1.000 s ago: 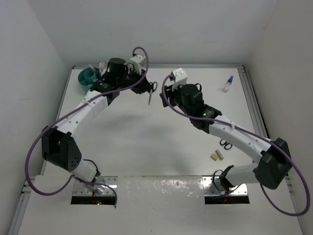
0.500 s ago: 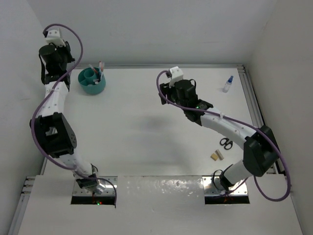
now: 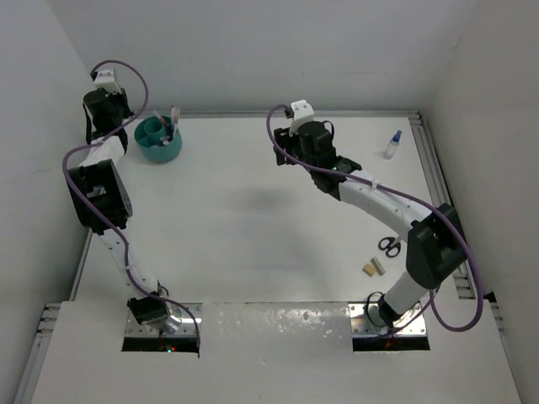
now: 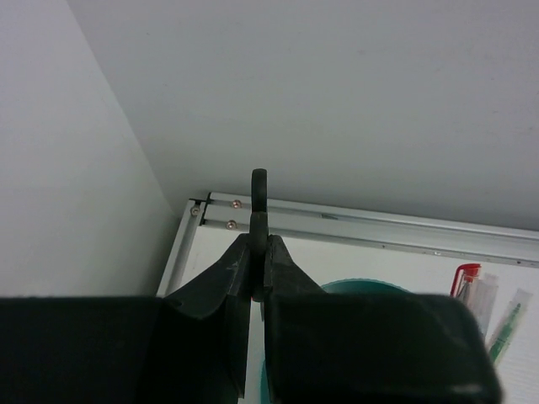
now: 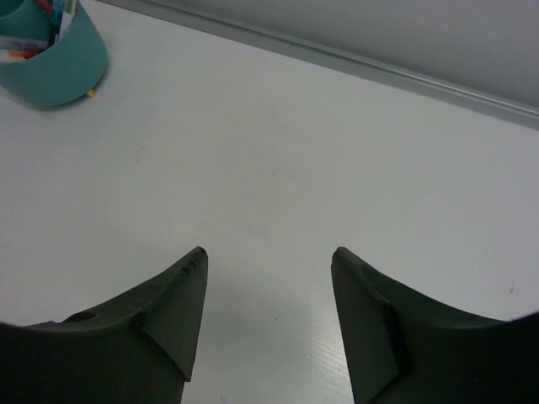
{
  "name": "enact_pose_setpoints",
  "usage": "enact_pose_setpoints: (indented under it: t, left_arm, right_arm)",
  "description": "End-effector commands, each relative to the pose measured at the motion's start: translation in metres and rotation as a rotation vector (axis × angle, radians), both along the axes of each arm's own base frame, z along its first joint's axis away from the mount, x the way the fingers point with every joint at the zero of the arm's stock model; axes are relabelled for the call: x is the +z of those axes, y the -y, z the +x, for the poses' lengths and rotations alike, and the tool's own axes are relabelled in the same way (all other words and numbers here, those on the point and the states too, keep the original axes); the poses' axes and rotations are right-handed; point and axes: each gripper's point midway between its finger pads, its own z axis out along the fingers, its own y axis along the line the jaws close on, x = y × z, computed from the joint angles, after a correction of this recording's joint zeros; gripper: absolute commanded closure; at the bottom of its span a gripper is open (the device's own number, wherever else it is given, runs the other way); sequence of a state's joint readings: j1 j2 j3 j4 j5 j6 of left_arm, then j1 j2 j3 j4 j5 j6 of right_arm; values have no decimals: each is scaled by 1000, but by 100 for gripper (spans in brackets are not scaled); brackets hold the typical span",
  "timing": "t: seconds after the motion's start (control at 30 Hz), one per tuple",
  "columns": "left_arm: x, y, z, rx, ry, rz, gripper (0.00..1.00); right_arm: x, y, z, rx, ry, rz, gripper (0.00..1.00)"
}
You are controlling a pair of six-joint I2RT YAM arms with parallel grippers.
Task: Sort the stationery into containers
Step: Place the scissors in the storage box.
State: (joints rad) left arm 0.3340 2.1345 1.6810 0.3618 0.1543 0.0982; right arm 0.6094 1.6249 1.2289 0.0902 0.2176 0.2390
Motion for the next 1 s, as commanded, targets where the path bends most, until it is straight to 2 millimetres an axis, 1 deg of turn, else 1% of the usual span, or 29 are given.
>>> enact_pose_setpoints:
  t: [0.0,0.07,0.17,0.27,0.37,0.4,0.43,0.47,0.5,0.6,0.63,0.7,0.73,0.8,0.83,0.97]
  left_arm:
    - [48,-2,2,-27,141,25,100]
    - [32,1,2,-39,106,5,100]
    - [16,4,1,-50,69,-26,100]
    - [15,5,0,-55,65,-42,100]
    - [24,7,-1,-61,75,-63,100]
    - [27,11,0,-71,68,-69,100]
    - [26,11,-1,-77,63,-74,100]
    - [27,15,-2,-91,61,-75,100]
    - [20,17,-3,-93,40,-83,100]
    - [9,19,-7,-87,15,-81,100]
    - [-1,18,-9,-82,-5,-84,100]
    - [-10,20,-10,-88,-20,-71,100]
    - [-20,21,-13,-91,-39,-58,100]
    - [-28,29,-14,-133,-46,-44,100]
    - [-34,30,-15,-141,-57,-47,100]
    - [-45,34,-13,-168,-71,-47,100]
  right_arm:
    - [11,0,7,-22,10,8,41]
    - [9,2,8,-26,0,-2,41]
    - [7,3,8,-30,-5,-7,41]
    - [8,5,7,-36,-6,-8,41]
    - [10,5,6,-33,-3,-5,41]
    - [10,6,6,-36,-3,-6,41]
    - [8,6,6,-35,-5,-9,41]
    - [9,6,5,-34,-4,-8,41]
    - [10,7,5,-36,-4,-8,41]
    - [11,8,4,-40,2,-8,41]
    - [10,9,4,-40,2,-8,40]
    - [11,10,3,-42,5,-8,40]
    - [12,10,3,-40,7,-10,40]
    - [13,10,3,-40,11,-12,40]
    - [13,11,4,-41,10,-14,40]
    - [14,9,4,-40,14,-10,40]
